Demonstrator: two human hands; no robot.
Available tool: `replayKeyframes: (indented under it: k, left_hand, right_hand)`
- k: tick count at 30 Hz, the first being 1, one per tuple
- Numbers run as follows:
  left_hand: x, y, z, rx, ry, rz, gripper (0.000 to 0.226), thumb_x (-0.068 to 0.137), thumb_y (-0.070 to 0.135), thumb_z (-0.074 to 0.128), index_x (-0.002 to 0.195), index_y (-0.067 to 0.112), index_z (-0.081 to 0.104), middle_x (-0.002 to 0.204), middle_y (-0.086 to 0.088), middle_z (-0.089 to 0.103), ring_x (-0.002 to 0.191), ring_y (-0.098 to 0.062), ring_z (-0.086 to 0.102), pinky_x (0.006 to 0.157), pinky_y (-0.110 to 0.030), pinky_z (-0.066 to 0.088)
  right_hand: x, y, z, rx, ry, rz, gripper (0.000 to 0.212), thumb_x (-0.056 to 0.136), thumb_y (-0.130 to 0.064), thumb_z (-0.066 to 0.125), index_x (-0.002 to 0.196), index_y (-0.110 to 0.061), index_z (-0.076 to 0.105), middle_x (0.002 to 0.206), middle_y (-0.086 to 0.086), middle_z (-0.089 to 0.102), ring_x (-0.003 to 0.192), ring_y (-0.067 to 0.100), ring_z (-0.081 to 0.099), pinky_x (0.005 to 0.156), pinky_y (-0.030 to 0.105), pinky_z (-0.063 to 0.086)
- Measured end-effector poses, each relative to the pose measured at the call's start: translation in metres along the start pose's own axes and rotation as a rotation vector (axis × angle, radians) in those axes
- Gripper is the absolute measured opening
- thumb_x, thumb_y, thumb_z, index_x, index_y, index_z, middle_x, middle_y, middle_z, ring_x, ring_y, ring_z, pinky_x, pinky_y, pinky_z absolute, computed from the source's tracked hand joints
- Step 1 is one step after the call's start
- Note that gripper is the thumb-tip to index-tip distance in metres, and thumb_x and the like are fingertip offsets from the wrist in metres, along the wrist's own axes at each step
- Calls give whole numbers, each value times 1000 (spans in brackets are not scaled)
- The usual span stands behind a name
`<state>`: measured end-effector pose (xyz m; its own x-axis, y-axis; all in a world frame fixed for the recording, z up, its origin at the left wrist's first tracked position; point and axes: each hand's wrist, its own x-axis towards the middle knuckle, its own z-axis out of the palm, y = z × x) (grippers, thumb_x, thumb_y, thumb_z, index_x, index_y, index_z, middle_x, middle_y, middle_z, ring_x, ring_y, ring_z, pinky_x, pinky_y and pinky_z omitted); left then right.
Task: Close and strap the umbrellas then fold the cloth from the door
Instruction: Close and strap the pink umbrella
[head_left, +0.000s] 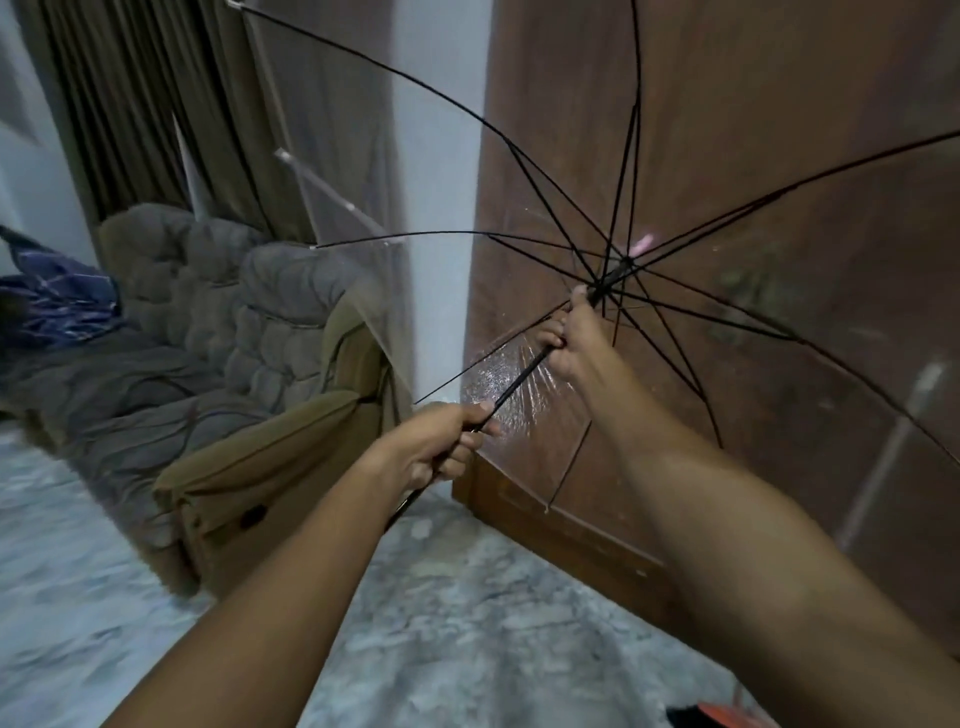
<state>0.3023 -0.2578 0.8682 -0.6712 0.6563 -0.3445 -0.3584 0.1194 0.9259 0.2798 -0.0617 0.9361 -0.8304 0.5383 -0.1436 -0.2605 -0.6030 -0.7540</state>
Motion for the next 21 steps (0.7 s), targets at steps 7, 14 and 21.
replayKeyframes:
  k: [7,14,21]
  left_hand:
    - [1,18,85,-26,4,69,40,108,32,38,75,13,50,39,11,28,27,0,19,25,-14,12]
    - [-27,-12,162,-143,-136,13,39,107,27,37,83,5,58,50,4,39,32,-2,24,29,-14,18]
    - [-76,-63,187,166,-179,4,41,107,32,38,102,7,70,61,-1,48,49,-13,43,48,-23,34]
  right_hand:
    - [-63,3,-34,-165,-91,132,54,103,-57,32,67,-16,32,33,-5,28,23,7,28,31,9,23]
    - [-102,-40,-98,-168,67,-12,44,103,-47,44,71,-19,32,46,-4,21,27,6,20,31,12,15]
    - [-117,-128,-149,-121,143,-192,24,106,-35,45,109,-11,44,48,-7,21,30,4,21,33,13,16]
